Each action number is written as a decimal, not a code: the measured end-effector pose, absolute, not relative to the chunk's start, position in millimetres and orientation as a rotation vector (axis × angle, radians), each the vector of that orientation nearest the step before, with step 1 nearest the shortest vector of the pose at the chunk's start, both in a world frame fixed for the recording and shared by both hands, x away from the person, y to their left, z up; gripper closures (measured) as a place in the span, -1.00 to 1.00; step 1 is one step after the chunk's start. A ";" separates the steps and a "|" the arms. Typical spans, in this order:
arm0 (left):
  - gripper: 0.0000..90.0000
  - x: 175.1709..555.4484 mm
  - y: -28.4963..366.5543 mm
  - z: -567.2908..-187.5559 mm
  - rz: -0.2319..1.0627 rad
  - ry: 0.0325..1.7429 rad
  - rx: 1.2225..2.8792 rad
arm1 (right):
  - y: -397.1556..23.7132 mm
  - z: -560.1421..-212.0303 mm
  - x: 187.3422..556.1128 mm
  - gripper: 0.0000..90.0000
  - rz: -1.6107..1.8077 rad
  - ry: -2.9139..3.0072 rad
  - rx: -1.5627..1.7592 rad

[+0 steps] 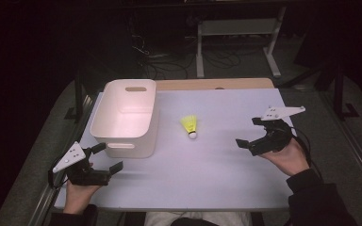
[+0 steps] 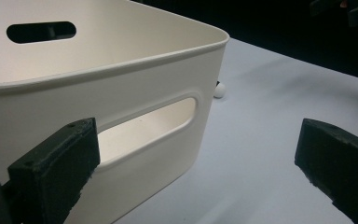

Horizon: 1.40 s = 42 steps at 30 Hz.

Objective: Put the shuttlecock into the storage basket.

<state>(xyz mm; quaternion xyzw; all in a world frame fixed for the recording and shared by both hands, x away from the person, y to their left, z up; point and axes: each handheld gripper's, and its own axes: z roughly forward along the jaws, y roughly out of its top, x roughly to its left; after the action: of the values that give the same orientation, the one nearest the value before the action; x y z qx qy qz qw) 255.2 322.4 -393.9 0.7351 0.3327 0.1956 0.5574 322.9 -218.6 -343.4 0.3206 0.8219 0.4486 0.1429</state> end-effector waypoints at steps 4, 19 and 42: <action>-1.00 255.2 322.4 -394.0 0.462 0.785 1.735 | -215.9 -341.3 325.0 -1.00 1.291 2.378 0.914; -1.00 255.2 322.4 -394.0 0.461 0.784 1.737 | -203.5 -334.5 334.9 -1.00 1.265 2.418 0.880; -1.00 255.1 322.2 -394.0 0.459 0.781 1.737 | -170.3 -334.6 355.4 -1.00 1.225 2.503 0.825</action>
<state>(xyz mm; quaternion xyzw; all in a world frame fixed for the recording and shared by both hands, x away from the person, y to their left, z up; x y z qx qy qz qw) 255.1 322.2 -394.0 0.7362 0.3308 0.1945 0.5574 355.4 -170.3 -334.6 0.2819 0.8553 0.4185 0.1174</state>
